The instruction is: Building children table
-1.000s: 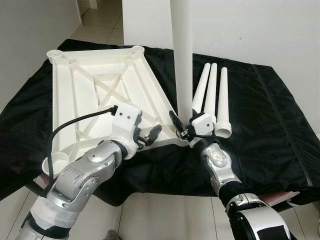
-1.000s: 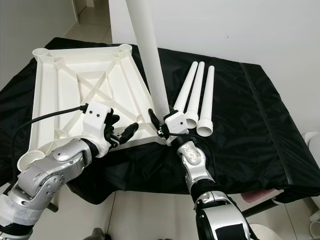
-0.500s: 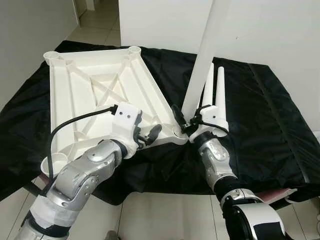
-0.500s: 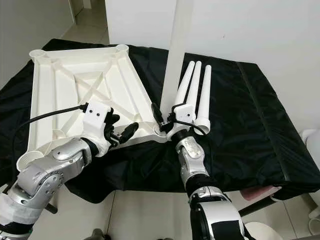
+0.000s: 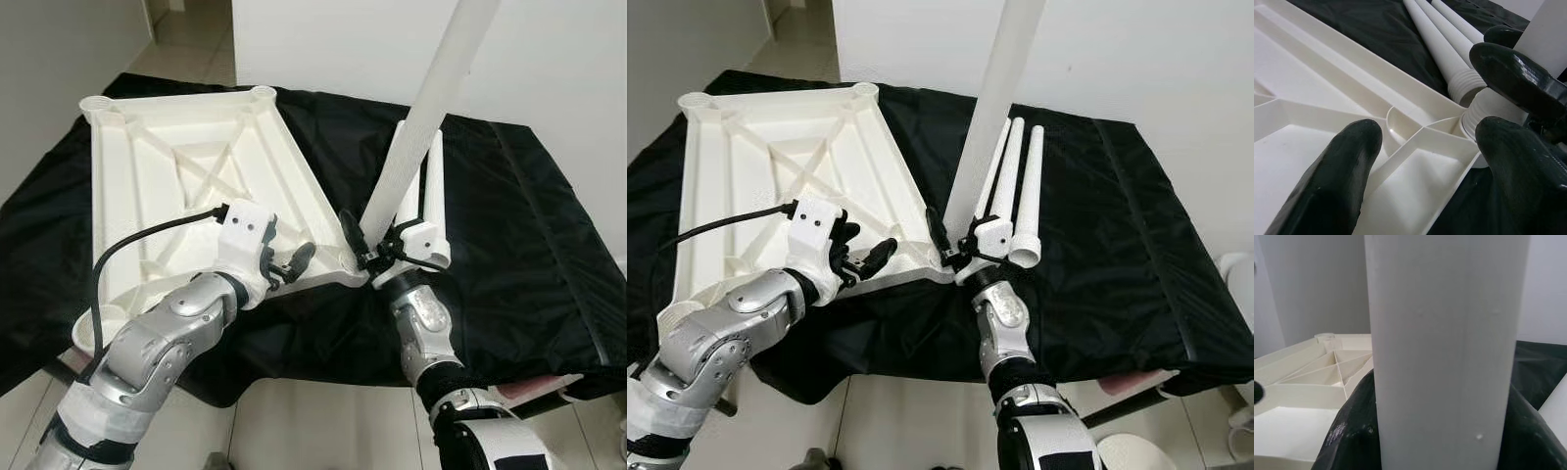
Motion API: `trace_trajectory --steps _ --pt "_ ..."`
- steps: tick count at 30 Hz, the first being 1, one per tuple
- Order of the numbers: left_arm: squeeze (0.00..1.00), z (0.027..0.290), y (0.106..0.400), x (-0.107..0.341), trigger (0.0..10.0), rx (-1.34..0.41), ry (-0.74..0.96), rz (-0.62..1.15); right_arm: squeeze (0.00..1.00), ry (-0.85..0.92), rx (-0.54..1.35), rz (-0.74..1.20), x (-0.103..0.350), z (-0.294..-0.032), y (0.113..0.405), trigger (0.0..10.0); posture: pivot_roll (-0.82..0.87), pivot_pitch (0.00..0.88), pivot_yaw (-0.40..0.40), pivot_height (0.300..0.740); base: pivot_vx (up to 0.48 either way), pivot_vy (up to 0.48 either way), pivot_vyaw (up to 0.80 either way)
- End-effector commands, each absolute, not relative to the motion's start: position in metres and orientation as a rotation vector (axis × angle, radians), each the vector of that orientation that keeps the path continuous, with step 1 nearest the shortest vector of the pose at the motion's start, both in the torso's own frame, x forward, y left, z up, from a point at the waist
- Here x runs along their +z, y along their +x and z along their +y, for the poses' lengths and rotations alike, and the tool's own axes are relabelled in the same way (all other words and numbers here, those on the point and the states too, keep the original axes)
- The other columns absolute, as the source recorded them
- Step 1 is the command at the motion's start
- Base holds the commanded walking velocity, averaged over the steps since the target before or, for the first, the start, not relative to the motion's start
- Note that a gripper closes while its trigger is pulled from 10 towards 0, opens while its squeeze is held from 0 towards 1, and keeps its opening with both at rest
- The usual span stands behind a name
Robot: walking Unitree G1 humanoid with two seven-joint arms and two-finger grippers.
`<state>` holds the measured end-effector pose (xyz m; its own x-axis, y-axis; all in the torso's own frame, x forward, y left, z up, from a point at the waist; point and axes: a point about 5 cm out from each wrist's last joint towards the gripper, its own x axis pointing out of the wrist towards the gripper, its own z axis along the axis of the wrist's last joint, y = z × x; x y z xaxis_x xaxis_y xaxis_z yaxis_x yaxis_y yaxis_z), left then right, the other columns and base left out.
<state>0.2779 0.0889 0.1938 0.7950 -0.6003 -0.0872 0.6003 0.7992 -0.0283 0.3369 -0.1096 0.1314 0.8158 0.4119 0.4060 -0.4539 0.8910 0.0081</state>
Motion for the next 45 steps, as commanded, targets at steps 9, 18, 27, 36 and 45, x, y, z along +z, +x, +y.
trace_trajectory --steps 9,18,27,36,45 --pt "0.00 0.082 0.273 0.197 10.0 -0.803 0.005 0.087 0.00 0.048 0.479 -0.076 0.080 -0.109 0.329 10.0 0.15 0.113 -0.054 0.740 0.000 0.000 0.00" --pt "0.00 0.081 0.273 0.197 10.0 -0.802 0.002 0.086 0.00 0.026 0.518 -0.022 0.080 -0.107 0.333 10.0 0.16 0.114 -0.062 0.740 0.000 0.000 0.00" --pt "0.00 0.081 0.272 0.197 10.0 -0.796 -0.001 0.081 0.00 0.127 0.410 0.009 0.080 -0.095 0.335 10.0 0.16 0.112 -0.067 0.740 0.000 0.000 0.00" --pt "0.00 0.080 0.273 0.198 10.0 -0.800 -0.002 0.078 0.00 0.060 0.414 -0.052 0.083 -0.096 0.332 10.0 0.15 0.108 -0.068 0.740 0.000 0.000 0.00" --pt "0.00 0.080 0.272 0.197 10.0 -0.800 -0.002 0.078 0.00 0.006 0.428 -0.101 0.080 -0.096 0.322 10.0 0.15 0.103 -0.077 0.740 0.000 0.000 0.00"
